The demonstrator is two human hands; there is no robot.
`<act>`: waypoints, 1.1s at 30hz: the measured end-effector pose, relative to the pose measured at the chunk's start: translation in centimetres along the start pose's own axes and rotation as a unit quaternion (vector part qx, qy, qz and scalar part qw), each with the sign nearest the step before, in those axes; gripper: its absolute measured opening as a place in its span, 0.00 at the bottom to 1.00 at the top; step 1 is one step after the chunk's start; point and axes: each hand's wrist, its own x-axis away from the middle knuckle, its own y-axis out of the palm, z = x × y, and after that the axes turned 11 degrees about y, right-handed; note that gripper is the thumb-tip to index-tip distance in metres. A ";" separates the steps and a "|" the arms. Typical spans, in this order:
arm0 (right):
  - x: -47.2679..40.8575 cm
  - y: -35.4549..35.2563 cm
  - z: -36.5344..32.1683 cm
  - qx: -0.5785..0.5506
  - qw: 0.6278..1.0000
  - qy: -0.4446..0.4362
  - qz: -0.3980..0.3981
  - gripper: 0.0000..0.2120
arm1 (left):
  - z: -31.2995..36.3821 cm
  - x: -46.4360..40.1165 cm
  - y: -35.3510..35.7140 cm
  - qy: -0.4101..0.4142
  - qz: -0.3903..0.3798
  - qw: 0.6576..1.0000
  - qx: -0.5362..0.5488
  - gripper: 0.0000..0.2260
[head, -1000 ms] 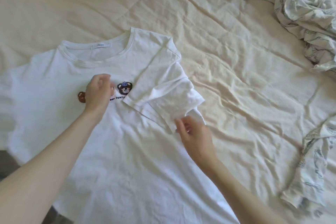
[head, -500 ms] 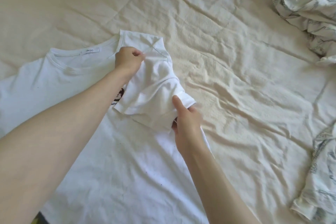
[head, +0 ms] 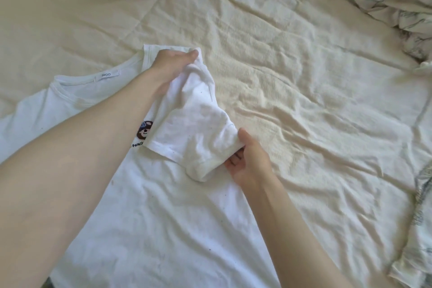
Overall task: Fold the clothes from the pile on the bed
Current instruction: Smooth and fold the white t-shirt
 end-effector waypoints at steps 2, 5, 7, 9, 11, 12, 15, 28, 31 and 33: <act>0.0 -0.2 0.0 -0.033 0.997 -0.064 -0.015 0.07 | 0.2 -0.1 0.9 0.021 0.005 0.995 0.099 0.14; 0.1 -0.8 0.7 -0.005 0.990 -0.138 -0.015 0.14 | -0.3 -0.1 1.6 0.041 -0.009 0.998 0.042 0.23; 0.0 -1.3 1.3 0.058 0.987 -0.146 -0.010 0.12 | -0.8 0.5 1.6 0.070 0.011 0.997 -0.029 0.26; 0.5 -1.1 1.5 0.118 0.982 -0.144 -0.021 0.13 | -1.3 2.1 1.3 0.079 0.058 0.994 -0.057 0.24; 0.7 -1.0 2.1 0.175 0.973 -0.145 -0.048 0.15 | -2.7 4.2 0.3 0.066 0.098 0.988 -0.095 0.20; 0.7 -1.0 2.4 0.201 0.968 -0.142 -0.050 0.14 | -3.6 5.3 -0.3 0.051 0.104 0.986 -0.119 0.18; 0.6 -0.9 3.3 0.236 0.963 -0.128 0.009 0.12 | -5.5 8.0 -1.9 0.015 0.075 0.980 -0.184 0.10; 0.9 -2.4 4.5 0.273 0.954 -0.113 0.048 0.18 | -5.0 6.8 -7.1 0.076 0.041 0.942 -0.326 0.14; 0.3 -0.8 3.2 0.197 0.960 -0.167 0.112 0.24 | -3.2 4.5 -4.3 0.090 0.048 0.965 -0.242 0.15; -0.2 0.3 2.4 0.141 0.966 -0.151 0.152 0.21 | -2.4 3.1 -2.3 0.101 0.033 0.967 -0.230 0.18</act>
